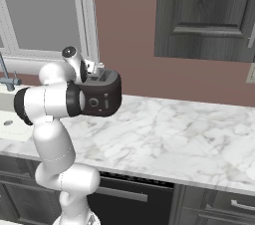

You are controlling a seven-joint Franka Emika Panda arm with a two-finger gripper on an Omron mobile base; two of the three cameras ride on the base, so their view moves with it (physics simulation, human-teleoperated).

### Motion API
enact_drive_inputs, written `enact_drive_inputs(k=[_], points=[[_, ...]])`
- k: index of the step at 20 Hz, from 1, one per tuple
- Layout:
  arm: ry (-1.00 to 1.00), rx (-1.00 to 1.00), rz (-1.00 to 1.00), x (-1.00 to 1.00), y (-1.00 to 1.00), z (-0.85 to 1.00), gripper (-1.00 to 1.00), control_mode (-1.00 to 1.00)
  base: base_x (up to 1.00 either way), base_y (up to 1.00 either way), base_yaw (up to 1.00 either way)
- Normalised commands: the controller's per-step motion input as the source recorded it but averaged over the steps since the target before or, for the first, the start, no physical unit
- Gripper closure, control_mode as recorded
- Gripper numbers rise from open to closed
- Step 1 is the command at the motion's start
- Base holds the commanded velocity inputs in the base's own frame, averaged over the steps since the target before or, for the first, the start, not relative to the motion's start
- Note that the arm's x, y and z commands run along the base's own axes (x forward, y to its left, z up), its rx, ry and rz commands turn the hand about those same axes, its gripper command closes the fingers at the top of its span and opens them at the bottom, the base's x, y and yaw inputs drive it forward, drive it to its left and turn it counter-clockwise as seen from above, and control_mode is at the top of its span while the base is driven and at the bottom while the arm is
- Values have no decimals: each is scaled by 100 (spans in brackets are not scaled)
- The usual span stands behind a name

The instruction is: Start the toaster. Once the lever pops up, take the bread to the plate on the dining counter.

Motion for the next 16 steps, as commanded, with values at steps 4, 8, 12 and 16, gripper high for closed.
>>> enact_drive_inputs(k=[4,8,12,16], points=[[0,0,0,0,0,0,100,-100,0,0,0],[0,0,0,0,0,0,100,-100,0,0,0],[0,0,0,0,0,0,100,-100,0,0,0],[0,0,0,0,0,0,100,-100,0,0,0]])
